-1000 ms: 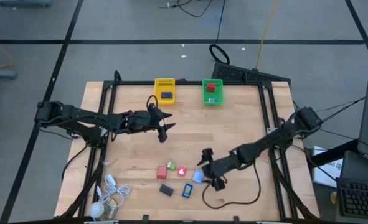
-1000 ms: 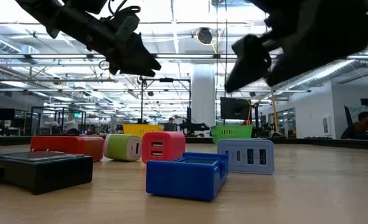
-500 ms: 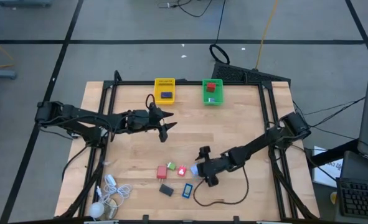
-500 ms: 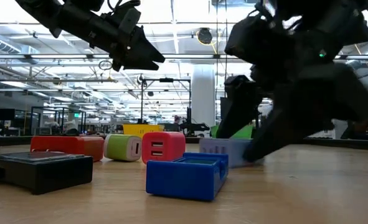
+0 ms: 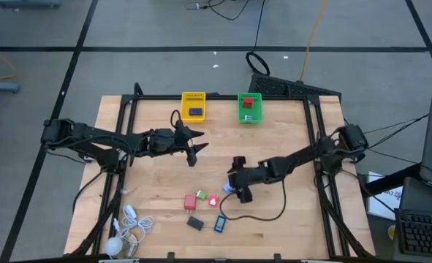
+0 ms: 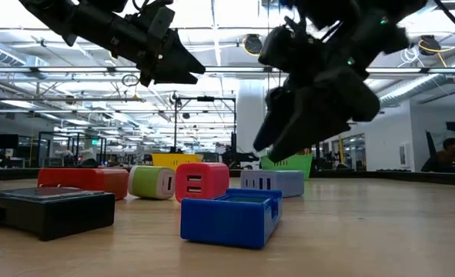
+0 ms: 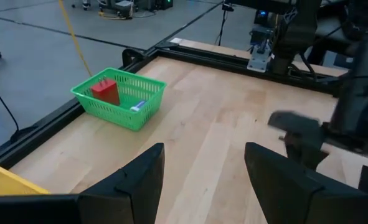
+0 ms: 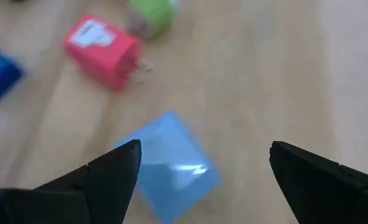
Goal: Pick & Place Office items
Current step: Put the purple charger adapter into the green bin
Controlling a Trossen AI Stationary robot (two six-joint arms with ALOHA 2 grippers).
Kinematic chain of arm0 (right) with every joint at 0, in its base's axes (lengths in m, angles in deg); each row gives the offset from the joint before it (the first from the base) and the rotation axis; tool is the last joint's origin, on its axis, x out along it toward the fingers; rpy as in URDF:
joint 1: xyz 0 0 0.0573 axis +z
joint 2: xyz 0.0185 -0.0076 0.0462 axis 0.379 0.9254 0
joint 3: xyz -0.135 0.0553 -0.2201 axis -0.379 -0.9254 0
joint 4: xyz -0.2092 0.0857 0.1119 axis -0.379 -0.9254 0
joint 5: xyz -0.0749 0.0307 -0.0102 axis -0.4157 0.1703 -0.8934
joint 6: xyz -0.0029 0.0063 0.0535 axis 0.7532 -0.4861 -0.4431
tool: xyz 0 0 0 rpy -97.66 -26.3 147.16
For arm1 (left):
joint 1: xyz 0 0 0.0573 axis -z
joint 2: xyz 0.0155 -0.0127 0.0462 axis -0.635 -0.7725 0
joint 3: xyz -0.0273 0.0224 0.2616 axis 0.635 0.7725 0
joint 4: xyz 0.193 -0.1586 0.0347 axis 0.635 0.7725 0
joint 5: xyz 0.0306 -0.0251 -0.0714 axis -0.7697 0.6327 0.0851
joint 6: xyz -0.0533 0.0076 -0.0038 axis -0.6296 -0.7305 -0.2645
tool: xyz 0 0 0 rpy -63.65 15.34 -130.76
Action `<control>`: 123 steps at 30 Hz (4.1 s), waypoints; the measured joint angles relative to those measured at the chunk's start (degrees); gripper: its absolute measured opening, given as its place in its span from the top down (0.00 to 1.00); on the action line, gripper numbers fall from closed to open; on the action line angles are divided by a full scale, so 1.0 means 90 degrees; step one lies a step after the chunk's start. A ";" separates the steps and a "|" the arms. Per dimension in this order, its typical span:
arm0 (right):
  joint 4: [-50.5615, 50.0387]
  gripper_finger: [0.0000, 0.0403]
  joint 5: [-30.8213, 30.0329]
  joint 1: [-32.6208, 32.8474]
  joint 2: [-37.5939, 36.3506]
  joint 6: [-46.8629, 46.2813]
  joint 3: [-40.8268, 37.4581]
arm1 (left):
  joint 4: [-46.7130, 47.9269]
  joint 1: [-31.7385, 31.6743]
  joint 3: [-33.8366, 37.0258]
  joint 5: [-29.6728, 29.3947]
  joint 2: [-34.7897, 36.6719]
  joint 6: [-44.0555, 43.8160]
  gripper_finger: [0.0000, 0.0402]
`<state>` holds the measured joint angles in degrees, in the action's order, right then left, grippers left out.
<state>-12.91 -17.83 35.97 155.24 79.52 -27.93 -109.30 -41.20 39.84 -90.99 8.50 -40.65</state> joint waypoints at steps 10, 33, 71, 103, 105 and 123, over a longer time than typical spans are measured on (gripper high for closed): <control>-0.0028 0.15 0.1603 -0.0391 0.0356 0.1377 -0.0007 | -0.0019 0.0000 0.0000 0.0003 0.0001 0.0001 0.44; -0.0246 0.54 0.2125 -0.0990 0.0409 0.2345 -0.0117 | -0.0166 -0.0015 0.0000 -0.0017 0.0002 0.0895 0.44; 0.1872 0.26 0.2047 -0.0950 0.1163 0.2252 -0.0106 | -0.0146 -0.0012 0.0002 0.0005 0.0002 0.0800 0.44; -0.0745 0.49 0.1218 -0.1188 -0.1049 0.1242 -0.0124 | -0.0228 -0.0012 0.0002 -0.0019 -0.0001 0.0675 0.44; -0.1090 0.49 0.1115 -0.1335 -0.1411 0.0998 -0.0129 | -0.0254 -0.0012 0.0002 -0.0019 0.0022 0.0709 0.44; 0.0262 0.49 0.1094 -0.3536 -0.3381 0.0324 -0.1558 | 0.1359 -0.0277 0.1809 -0.0797 0.4231 0.0262 0.44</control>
<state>-10.56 -7.99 4.15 124.81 82.43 -41.95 -97.07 -43.69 56.12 -98.16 46.58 -38.29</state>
